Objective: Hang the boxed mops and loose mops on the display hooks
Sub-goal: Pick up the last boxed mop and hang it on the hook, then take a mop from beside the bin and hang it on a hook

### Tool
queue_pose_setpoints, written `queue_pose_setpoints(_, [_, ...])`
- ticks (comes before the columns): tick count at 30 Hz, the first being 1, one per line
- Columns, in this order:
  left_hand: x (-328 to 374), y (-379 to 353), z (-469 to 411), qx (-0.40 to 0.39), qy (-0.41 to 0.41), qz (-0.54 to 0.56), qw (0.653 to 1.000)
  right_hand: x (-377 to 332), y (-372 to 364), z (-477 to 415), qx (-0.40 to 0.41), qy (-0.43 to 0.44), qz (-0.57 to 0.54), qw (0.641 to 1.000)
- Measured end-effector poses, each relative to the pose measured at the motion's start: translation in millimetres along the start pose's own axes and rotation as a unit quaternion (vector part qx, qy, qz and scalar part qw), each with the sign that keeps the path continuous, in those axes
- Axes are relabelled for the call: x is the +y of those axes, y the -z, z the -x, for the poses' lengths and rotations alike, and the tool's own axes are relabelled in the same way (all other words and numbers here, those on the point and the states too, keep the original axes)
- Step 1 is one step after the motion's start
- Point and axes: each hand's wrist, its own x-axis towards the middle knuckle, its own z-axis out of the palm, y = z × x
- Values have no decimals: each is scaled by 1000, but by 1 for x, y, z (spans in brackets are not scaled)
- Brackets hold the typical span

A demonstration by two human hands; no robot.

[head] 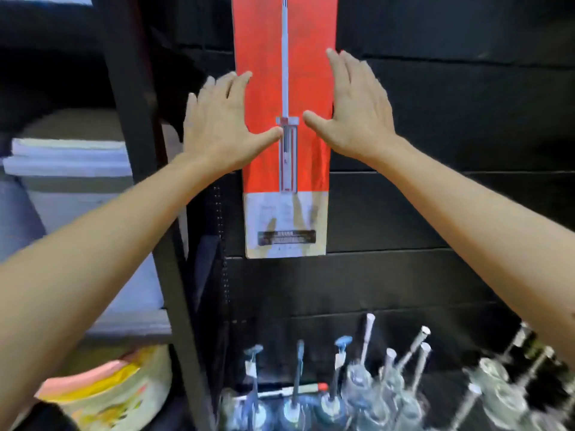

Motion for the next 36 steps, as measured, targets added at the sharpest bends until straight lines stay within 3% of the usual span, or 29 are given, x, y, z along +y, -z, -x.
queue_pose_setpoints(8, [40, -26, 229, -174, -59, 18, 983, 3, -2, 273, -143, -121, 14, 982])
queue_pose_setpoints(15, [111, -9, 390, -311, -147, 59, 937, 2, 73, 488, -213, -250, 66, 942])
queue_pose_setpoints(21, [192, 24, 496, -369, -210, 118, 898, -11, 173, 636, -207, -359, 97, 905])
queue_pose_setpoints(26, [279, 73, 577, -410, -262, 160, 859, -24, 279, 743, -212, -471, 112, 849])
queue_pose_setpoints(36, [451, 144, 672, -430, -399, 255, 769, -33, 446, 872, -167, -597, 190, 761])
